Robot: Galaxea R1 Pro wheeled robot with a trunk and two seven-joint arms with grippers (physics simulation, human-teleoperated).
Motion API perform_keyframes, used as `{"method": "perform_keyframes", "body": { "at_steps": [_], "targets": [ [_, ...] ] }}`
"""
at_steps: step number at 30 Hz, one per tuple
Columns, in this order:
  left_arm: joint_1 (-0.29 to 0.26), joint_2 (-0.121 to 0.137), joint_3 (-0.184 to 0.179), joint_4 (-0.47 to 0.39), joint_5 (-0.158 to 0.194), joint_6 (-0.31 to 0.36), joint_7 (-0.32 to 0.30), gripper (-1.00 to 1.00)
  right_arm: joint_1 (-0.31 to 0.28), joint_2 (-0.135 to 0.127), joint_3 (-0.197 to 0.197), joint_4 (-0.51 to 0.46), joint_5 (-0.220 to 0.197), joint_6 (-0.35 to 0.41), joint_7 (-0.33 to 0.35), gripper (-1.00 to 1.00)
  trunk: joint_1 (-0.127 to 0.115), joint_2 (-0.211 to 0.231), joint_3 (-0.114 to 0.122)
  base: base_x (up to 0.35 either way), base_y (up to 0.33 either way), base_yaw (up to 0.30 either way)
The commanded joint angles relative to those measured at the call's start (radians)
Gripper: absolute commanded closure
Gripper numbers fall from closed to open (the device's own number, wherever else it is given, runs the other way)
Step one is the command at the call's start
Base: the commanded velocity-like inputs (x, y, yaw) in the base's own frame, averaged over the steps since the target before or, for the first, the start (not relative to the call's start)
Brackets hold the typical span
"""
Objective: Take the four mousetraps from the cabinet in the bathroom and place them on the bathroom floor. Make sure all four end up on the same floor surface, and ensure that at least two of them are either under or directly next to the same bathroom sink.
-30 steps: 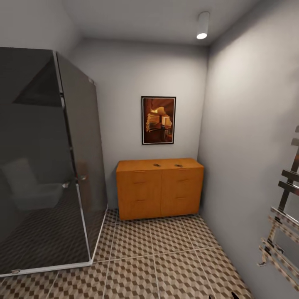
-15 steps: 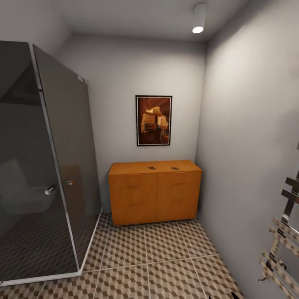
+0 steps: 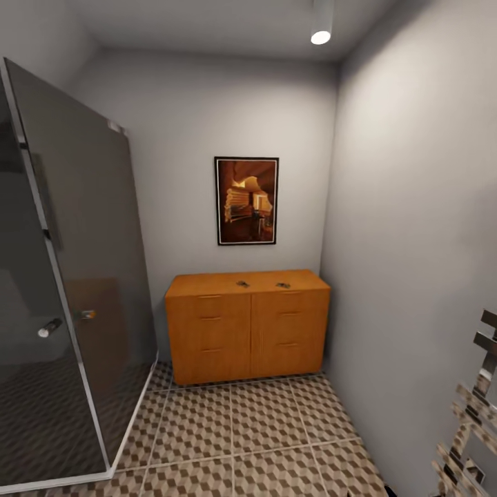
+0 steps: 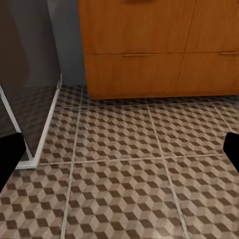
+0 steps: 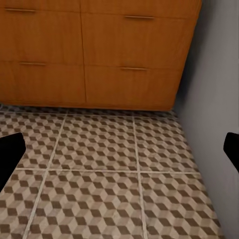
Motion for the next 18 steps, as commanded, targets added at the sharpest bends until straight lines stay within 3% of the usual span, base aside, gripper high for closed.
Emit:
{"method": "perform_keyframes", "body": {
  "at_steps": [1,18],
  "targets": [
    [0.000,0.000,0.002,0.001,0.008,-0.002,-0.010,-1.00,0.000,0.000,0.008,0.001,-0.011,-0.002,0.004,-1.00,0.001,-0.001,0.000,0.273,-0.164,0.000],
    [0.000,0.000,0.002,0.001,0.008,-0.002,-0.010,-1.00,0.000,0.000,0.008,0.001,-0.011,-0.002,0.005,-1.00,0.001,-0.001,0.000,0.309,-0.068,0.000]
  ]
}}
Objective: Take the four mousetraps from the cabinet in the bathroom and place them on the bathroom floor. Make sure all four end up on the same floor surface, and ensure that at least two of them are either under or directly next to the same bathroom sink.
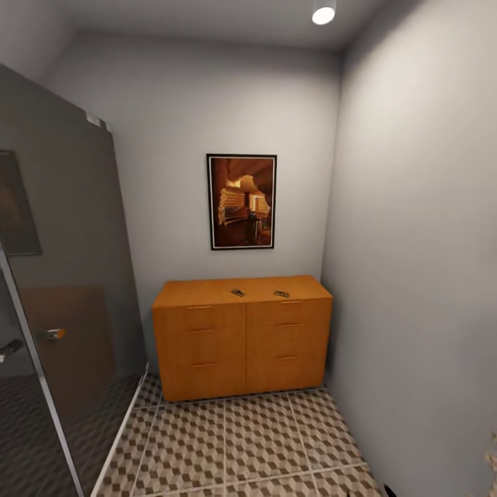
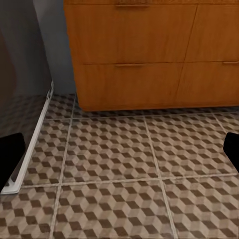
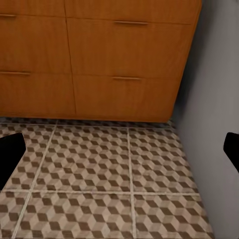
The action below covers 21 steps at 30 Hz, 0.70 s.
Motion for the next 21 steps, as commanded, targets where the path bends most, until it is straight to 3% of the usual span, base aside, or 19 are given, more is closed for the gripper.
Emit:
{"method": "perform_keyframes", "body": {
  "at_steps": [1,11,21],
  "targets": [
    [0.000,0.000,0.002,0.001,0.008,-0.001,-0.010,-1.00,0.000,0.000,0.008,0.001,-0.011,-0.002,0.004,-1.00,0.001,-0.001,0.000,0.323,-0.005,0.000],
    [0.000,0.000,0.002,0.001,0.008,-0.001,-0.010,-1.00,0.000,0.008,0.007,0.001,-0.011,-0.003,0.004,-1.00,0.001,-0.001,-0.002,0.323,-0.026,0.049],
    [-0.001,0.000,0.002,0.001,0.008,-0.001,-0.010,-1.00,0.000,0.013,0.006,0.001,-0.011,-0.004,0.003,-1.00,0.001,-0.001,-0.007,0.296,-0.151,0.132]
  ]
}}
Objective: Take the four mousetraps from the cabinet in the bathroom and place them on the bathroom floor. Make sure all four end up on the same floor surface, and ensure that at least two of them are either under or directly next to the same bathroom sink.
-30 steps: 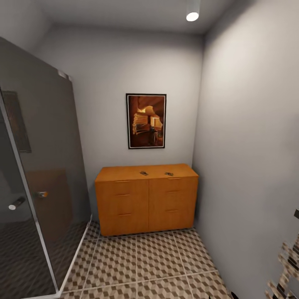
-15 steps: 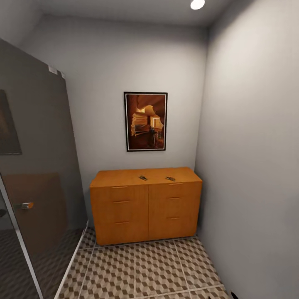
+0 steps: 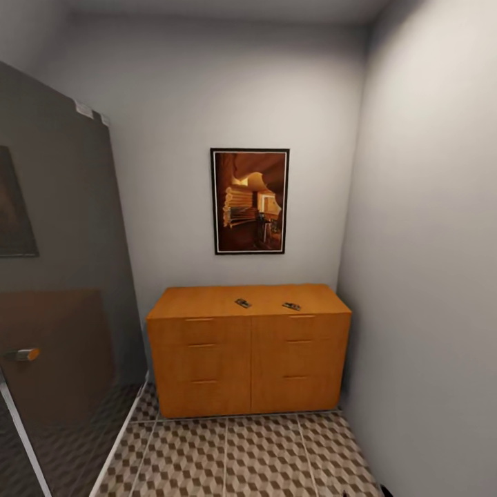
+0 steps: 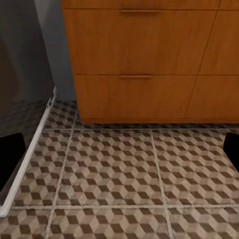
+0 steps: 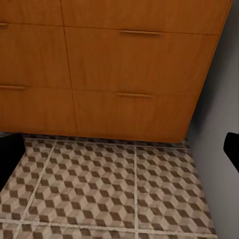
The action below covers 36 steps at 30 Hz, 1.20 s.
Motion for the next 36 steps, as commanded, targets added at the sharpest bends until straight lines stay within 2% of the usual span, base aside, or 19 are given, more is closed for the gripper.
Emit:
{"method": "perform_keyframes", "body": {
  "at_steps": [1,27,36],
  "targets": [
    [0.000,0.000,0.002,0.001,0.008,-0.002,-0.010,-1.00,0.000,0.000,0.008,0.001,-0.011,-0.002,0.004,-1.00,0.001,-0.001,-0.001,0.271,-0.190,0.073],
    [0.000,0.000,0.002,0.001,0.008,-0.002,-0.010,-1.00,0.000,0.005,0.009,-0.001,-0.009,0.000,0.010,-1.00,0.001,-0.001,-0.001,0.220,-0.204,0.010],
    [0.000,0.000,0.002,0.001,0.008,-0.002,-0.010,-1.00,0.000,0.006,0.009,-0.001,-0.009,0.000,0.010,-1.00,0.001,-0.001,-0.001,0.218,-0.078,0.000]
  ]
}}
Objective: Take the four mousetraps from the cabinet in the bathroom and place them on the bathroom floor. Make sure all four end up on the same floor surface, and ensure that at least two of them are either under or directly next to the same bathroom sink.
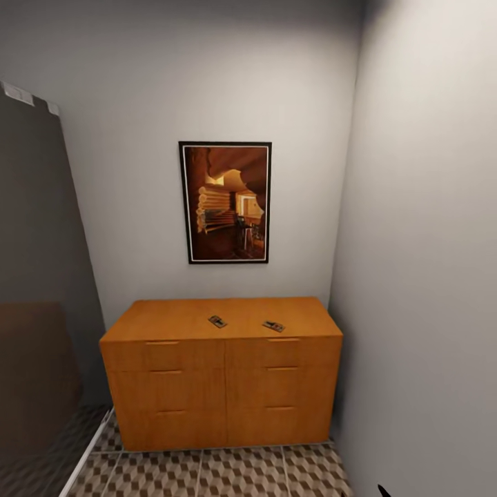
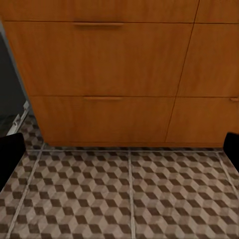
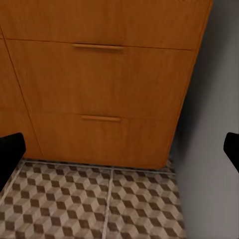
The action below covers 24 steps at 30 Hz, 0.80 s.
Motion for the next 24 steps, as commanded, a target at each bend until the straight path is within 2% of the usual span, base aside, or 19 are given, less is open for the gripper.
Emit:
{"method": "perform_keyframes", "body": {
  "at_steps": [1,24],
  "targets": [
    [0.000,0.000,0.002,0.001,0.008,-0.001,-0.010,-1.00,0.000,0.000,0.008,0.001,-0.011,-0.002,0.004,-1.00,0.001,-0.001,0.000,0.147,-0.010,0.000],
    [0.000,0.001,0.002,0.001,0.008,-0.001,-0.010,-1.00,0.000,0.000,0.008,0.001,-0.011,-0.002,0.001,-1.00,0.001,-0.001,0.000,0.018,-0.001,0.000]
  ]
}}
